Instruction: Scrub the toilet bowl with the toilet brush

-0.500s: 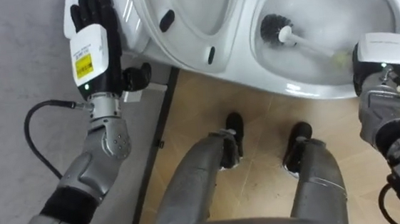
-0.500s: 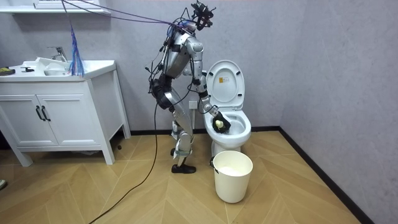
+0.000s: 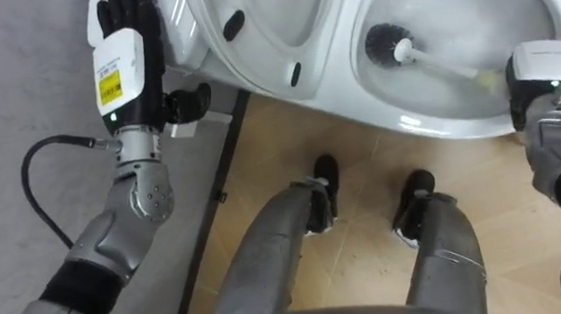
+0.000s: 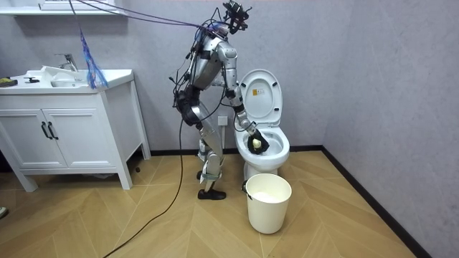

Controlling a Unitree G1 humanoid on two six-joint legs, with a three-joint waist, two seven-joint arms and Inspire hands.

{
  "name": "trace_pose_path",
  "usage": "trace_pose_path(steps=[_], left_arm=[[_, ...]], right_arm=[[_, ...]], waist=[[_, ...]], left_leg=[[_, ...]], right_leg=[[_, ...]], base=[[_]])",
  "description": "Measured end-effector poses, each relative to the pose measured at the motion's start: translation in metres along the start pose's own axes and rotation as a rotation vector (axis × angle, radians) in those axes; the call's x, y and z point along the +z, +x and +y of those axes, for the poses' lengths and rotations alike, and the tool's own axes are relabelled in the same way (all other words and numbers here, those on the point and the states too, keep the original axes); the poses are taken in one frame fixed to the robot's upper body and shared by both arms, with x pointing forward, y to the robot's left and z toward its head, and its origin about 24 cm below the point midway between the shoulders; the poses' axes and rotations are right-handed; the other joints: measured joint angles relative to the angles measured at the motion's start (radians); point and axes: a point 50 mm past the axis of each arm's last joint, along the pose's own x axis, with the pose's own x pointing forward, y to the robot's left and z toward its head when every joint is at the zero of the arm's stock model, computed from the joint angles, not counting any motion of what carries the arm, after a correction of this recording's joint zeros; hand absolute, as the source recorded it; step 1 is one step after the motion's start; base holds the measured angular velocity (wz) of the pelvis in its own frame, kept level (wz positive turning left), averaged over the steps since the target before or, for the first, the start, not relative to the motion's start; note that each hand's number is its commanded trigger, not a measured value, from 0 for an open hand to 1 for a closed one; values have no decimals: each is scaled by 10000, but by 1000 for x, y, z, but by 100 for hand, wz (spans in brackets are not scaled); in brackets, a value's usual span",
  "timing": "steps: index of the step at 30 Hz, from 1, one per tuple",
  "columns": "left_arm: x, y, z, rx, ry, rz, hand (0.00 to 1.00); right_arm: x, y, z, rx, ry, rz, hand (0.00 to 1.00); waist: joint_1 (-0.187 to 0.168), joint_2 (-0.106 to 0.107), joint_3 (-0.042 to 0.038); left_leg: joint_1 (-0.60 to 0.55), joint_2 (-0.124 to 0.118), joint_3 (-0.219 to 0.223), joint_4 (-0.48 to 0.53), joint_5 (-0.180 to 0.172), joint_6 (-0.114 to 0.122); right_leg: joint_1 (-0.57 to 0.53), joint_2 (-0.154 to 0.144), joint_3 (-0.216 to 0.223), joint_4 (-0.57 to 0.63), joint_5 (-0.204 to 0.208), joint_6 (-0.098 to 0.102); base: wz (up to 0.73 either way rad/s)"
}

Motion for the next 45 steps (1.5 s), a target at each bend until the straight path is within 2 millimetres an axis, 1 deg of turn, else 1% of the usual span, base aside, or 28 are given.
trace_pose_path(steps=[1, 3, 4, 5, 6, 7, 9, 10, 11, 13, 14, 15, 16, 18, 19, 21, 23, 27, 29, 32, 35, 36, 38, 40, 41, 42, 43, 45], left_arm=[[-1, 1, 4, 141, 86, 6, 0], [-2, 2, 8, 306, 235, -3, 0], [-3, 3, 9, 361, 343, 20, 0], [-3, 3, 10, 397, 397, 21, 0], [-4, 3, 11, 426, 607, 4, 0], [-5, 4, 12, 486, 722, 26, 0], [-6, 4, 11, 395, 805, 85, 0], [-6, 4, 10, 346, 825, 121, 0], [-7, 5, 9, 270, 853, 204, 0], [-4, 5, 2, -41, 761, 249, 0], [-4, 5, 0, -139, 726, 297, 0], [-2, 2, -6, -348, 623, 323, 0], [-2, 1, -9, -410, 605, 385, 0], [-2, -4, -17, -719, 499, 517, 0], [-1, -7, -21, -859, 398, 590, 0], [0, -11, -26, -1009, 242, 723, 0], [-1, -16, -29, -1091, 165, 886, 0], [-10, -29, -34, -1546, 269, 1304, 0], [-16, -35, -37, -1810, 339, 1480, 0], [-22, -41, -41, -2118, 257, 1757, 0], [-30, -47, -43, -2450, 335, 2057, 0], [-34, -51, -44, -2619, 386, 2200, 0], [-41, -61, -46, -2963, 415, 2530, 0], [-53, -80, -45, -3303, 425, 3117, 0], [-57, -85, -44, -3344, 429, 3307, 0], [-63, -96, -41, -3358, 439, 3674, 0], [-69, -105, -39, -3393, 451, 4014, 0], [-78, -118, -35, -3552, 471, 4639, 0]], right_arm=[[-2, 5, -11, -447, 342, 171, 100], [-8, 12, -29, -1171, 631, 475, 100], [-13, 13, -34, -1474, 294, 431, 100], [-15, 13, -35, -1571, 169, 415, 100], [-16, 13, -34, -1694, 22, 397, 100], [-16, 12, -33, -1723, -60, 394, 100], [-16, 10, -29, -1699, -104, 456, 100], [-16, 9, -29, -1711, -122, 480, 100], [-16, 9, -28, -1716, -157, 523, 100], [-12, 5, -19, -1615, -346, 497, 100], [-11, 2, -14, -1514, -398, 457, 100], [-4, -1, -5, -1253, -506, 311, 100], [0, -4, 0, -1101, -526, 227, 100], [20, -16, 25, -219, -431, -118, 100], [27, -23, 37, 250, -409, -4, 100], [21, -27, 46, 704, -581, 421, 100], [21, -27, 47, 831, -569, 454, 100], [21, -37, 62, 1562, -473, 460, 100], [20, -41, 67, 1796, -515, 434, 100], [20, -43, 71, 2105, -418, 315, 100], [20, -50, 80, 2443, -135, 262, 100], [20, -57, 87, 2677, 30, 332, 100], [19, -70, 102, 3157, 165, 304, 100], [13, -96, 126, 3918, 427, 439, 100], [12, -103, 131, 4104, 527, 539, 100], [10, -114, 140, 4408, 742, 741, 100], [3, -125, 148, 4646, 983, 1049, 100], [-8, -142, 158, 5004, 1268, 1556, 100]], waist=[[-110, -220, -7], [-303, -361, -8], [-410, -472, -16], [-459, -529, -39], [-510, -666, -71], [-520, -775, -40], [-570, -776, -38], [-575, -748, -46], [-515, -652, -44], [-413, -275, -40], [-347, -185, -44], [-260, -16, -31], [-210, 89, -43], [79, 253, -73], [180, 383, -121], [231, 567, -134], [265, 578, -143], [259, 578, -146], [250, 479, -87], [219, 431, -81], [200, 197, -100], [153, 85, -123], [55, -113, -237], [-189, -394, -427], [-246, -472, -480], [-349, -642, -544], [-414, -756, -594], [-668, -831, -608]], left_leg=[[-106, -33, 20, 84, 1, 2], [-192, -109, 13, 186, 7, 12], [-179, -116, 15, 195, 28, 37], [-166, -112, 18, 204, 29, 39], [-132, -88, 26, 228, 29, 39], [-61, -54, 22, 241, 28, 39], [62, 5, 7, 231, 16, 52], [95, 7, -12, 195, 10, 59], [153, 17, 2, 150, -5, 78], [282, 26, -58, 99, -9, 94], [323, 33, -69, 73, -12, 100], [428, 40, -55, -39, -6, 113], [480, 35, -59, -92, -3, 118], [788, 16, 53, -383, 9, 132], [900, -3, 56, -518, 34, 143], [1091, 0, 57, -703, 60, 135], [1323, -6, 61, -935, 83, 111], [2119, 39, 15, -1230, 120, 47], [2429, 25, 15, -1241, 120, 47], [2965, 13, 53, -1496, 120, 46], [3658, 32, 219, -1913, 128, 34], [3998, 54, 213, -2044, 130, 32], [4636, 61, 172, -2363, 139, 15], [5554, 74, -21, -2835, 147, 3], [5772, 88, -25, -2939, 147, 3], [6169, 87, -47, -3102, 147, 3], [6545, 79, -102, -3246, 140, -7], [7089, 60, -248, -3437, 134, -16]], right_leg=[[-209, -121, 59, 247, -80, -17], [-278, -149, 68, 352, -121, -20], [-260, -150, 78, 384, -136, 1], [-253, -144, 90, 393, -140, 6], [-224, -104, 123, 383, -140, 6], [-132, -69, 110, 329, -123, 0], [50, -26, 67, 219, -57, 19], [88, -26, 65, 200, -45, 36], [170, 27, 65, 116, 1, 87], [434, 77, -90, -115, 133, 89], [492, 114, -84, -181, 159, 119], [604, 180, -60, -331, 232, 154], [673, 180, -82, -394, 244, 170], [823, 113, -77, -555, 289, 133], [930, 106, -101, -642, 289, 136], [1146, 133, -161, -835, 296, 150], [1335, 163, -156, -1001, 295, 151], [2223, 300, -256, -1476, 266, 161], [2586, 295, -258, -1563, 192, 190], [3072, 322, -191, -1844, 165, 214], [3630, 362, -168, -2080, 145, 232], [4007, 420, -185, -2288, 144, 235], [4721, 443, -360, -2659, 147, 247], [5843, 601, -587, -3392, 209, 338], [6143, 637, -654, -3600, 233, 358], [6606, 675, -717, -3872, 255, 388], [7072, 705, -805, -4161, 279, 426], [7840, 831, -871, -4701, 360, 513]], base=[[12], [8], [9], [0], [-9], [-10], [-7], [-11], [-11], [-4], [-3], [-5], [-9], [-11], [0], [3], [0], [0], [-2], [-8], [-7], [0], [7], [17], [15], [7], [9], [18]])
